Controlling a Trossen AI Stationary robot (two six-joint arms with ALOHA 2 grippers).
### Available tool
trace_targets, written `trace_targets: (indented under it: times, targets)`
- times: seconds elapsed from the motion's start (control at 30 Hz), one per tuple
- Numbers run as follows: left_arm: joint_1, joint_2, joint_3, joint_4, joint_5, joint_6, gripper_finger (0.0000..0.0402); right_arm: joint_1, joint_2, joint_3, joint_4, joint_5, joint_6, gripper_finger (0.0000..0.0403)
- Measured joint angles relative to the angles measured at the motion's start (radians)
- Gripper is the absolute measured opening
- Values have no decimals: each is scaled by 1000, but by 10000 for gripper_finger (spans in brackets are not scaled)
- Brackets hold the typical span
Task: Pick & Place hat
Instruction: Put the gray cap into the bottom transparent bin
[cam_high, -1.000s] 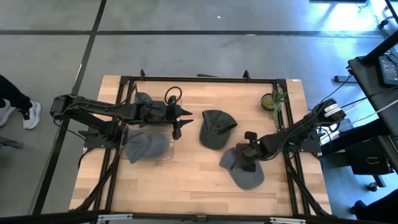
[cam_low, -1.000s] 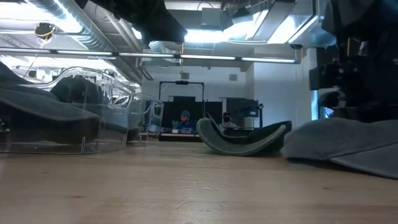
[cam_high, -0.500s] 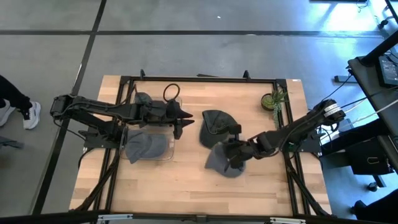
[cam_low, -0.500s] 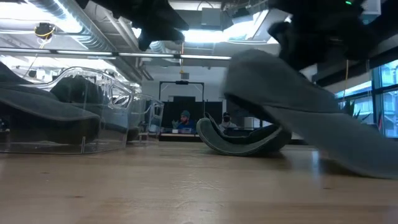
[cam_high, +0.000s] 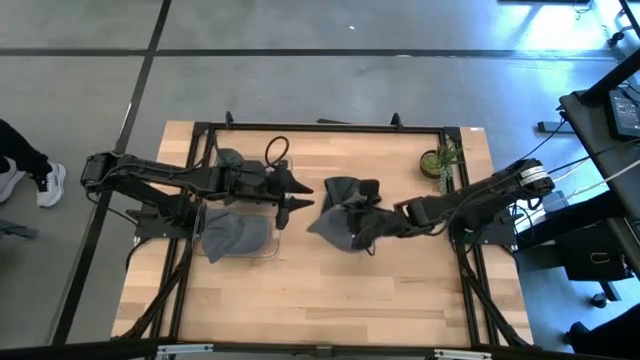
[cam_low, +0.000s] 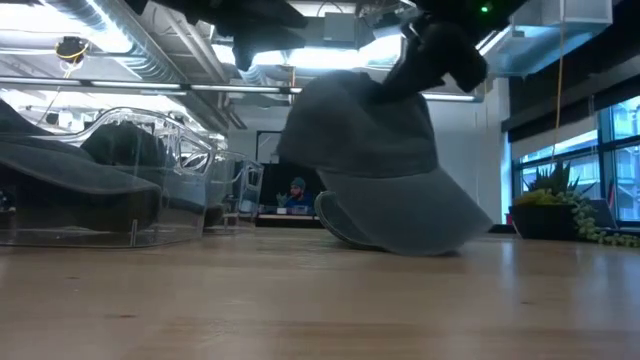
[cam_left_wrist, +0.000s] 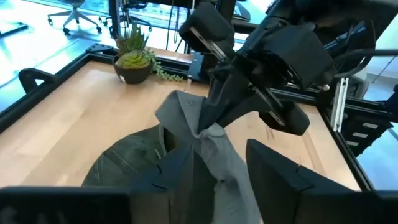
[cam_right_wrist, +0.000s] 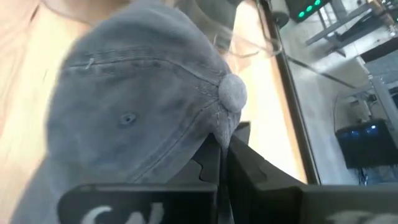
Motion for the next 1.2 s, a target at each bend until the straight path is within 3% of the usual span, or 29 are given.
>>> trace_targets:
  times: [0.27, 0.4, 0.73, 1.07, 1.2]
  targets:
    - [0, 6, 0, -4, -38, -25, 229, -49, -1, 0, 103, -55, -43, 11]
    - [17, 5, 0, 3, -70, -86, 249, -64, -1, 1, 150, -55, -48, 11]
    - [51, 5, 0, -3, 40, -76, 245, -84, -1, 2, 209, -57, -99, 14]
    - [29, 12, 2, 19, -23, 17, 243, -128, -1, 2, 317, -58, -120, 13]
    - [29, 27, 2, 36, -53, 45, 242, -140, -2, 2, 375, -116, -123, 13]
